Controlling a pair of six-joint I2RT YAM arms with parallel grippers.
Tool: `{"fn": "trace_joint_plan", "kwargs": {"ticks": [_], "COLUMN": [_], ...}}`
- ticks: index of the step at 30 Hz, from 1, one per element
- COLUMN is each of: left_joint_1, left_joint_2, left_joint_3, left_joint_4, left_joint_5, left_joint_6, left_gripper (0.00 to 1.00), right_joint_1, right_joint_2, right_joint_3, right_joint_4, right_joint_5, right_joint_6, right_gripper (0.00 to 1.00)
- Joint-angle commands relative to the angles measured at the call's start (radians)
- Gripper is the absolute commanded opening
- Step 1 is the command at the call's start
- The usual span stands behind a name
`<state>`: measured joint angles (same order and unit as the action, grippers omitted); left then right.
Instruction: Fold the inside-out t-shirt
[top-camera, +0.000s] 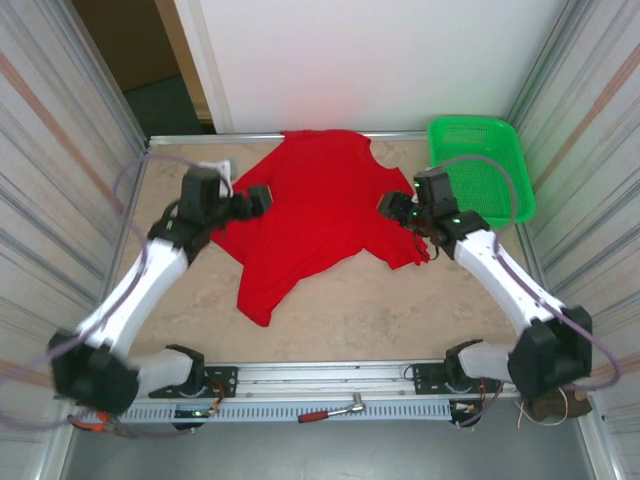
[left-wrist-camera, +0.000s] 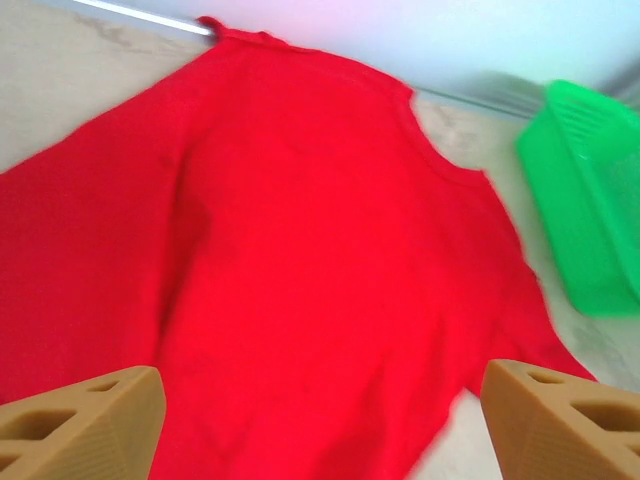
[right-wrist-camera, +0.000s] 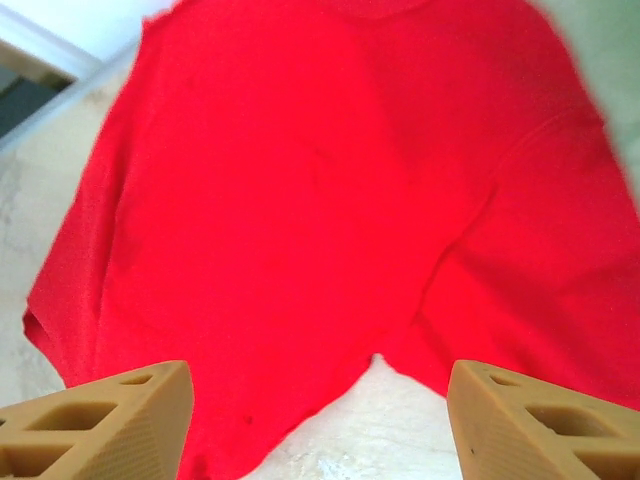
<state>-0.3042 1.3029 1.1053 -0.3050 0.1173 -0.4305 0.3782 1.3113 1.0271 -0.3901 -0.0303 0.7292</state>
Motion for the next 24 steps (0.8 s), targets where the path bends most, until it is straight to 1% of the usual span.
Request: {"fn": "trace_joint_plan", "kwargs": {"ticks": [1,2,5,7,9,11,14,20,24], "left_joint_1": [0.087,0.104,0.147,0.171,0.189,0.207,0.237,0.305,0.317], "left_joint_2": [0.305,0.392,0.576,0.640,0.671,0.688,0.689,0.607,0.547], "left_joint_3": [0.166,0.226,0.342,0.368,0.364,0.345,0.274,0.046,-0.042], "left_joint_4": [-0.020,-0.037,-0.073,-0.068,-0.056,-0.049,-0.027,0.088,0.077], "left_joint_5": [0.135,0.146,0.182,0.189,0.192,0.196,0.205,0.234,0.221], "left_joint_6": [0.093,0.104,0.092,0.064,0.044,0.026,-0.015,-0.125,-0.155], "left_gripper": [0.81,0.80,0.79,0.78,0.78,0.78,0.78,0.78,0.78], "right_joint_1": [0.036,0.047,0.076,0.085,0.084,0.073,0.038,-0.021,-0.065], "right_joint_2": [0.144,0.189,0.307,0.370,0.419,0.460,0.508,0.533,0.554], "right_joint_3": [0.004,0.014,0.070,0.103,0.125,0.131,0.126,0.106,0.125], "right_joint_4": [0.112,0.141,0.173,0.179,0.174,0.169,0.164,0.126,0.076], "right_joint_5": [-0.047,-0.054,-0.049,-0.039,-0.025,-0.007,-0.023,-0.018,-0.015], "right_joint_6": [0.088,0.104,0.125,0.129,0.139,0.154,0.189,0.213,0.205], "right_gripper": [0.63,0.63,0.60,0.59,0.58,0.58,0.58,0.58,0.58]}}
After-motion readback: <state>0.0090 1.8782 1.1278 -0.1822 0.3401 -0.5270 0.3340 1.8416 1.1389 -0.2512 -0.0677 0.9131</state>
